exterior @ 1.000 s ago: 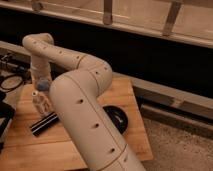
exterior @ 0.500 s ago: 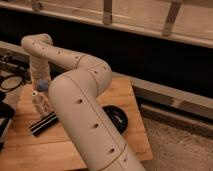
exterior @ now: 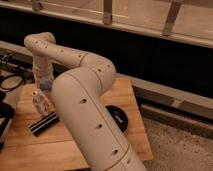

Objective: Place the white sponge in the ceramic cup

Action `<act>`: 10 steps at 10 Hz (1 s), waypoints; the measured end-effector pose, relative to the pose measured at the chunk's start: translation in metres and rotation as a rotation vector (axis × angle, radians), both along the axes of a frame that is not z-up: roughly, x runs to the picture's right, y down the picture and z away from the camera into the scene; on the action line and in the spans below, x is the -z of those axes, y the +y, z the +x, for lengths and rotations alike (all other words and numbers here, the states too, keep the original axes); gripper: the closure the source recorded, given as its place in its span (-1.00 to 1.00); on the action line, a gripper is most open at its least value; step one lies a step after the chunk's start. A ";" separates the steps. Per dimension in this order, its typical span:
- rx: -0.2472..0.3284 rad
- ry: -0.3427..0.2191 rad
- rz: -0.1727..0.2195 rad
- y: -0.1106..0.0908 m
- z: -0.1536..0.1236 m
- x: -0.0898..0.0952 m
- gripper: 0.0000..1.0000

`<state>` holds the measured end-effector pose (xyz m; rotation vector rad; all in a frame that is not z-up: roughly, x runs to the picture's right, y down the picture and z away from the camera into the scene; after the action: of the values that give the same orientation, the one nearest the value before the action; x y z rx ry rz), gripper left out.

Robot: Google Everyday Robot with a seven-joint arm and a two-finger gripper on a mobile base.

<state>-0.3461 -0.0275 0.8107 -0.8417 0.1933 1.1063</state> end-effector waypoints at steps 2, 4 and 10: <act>-0.008 0.012 -0.018 0.001 0.007 -0.006 0.41; -0.011 0.016 -0.031 0.003 0.008 -0.011 0.04; -0.022 0.021 -0.064 0.004 0.015 -0.028 -0.60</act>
<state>-0.3314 -0.0231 0.8385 -0.8909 0.2387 1.1345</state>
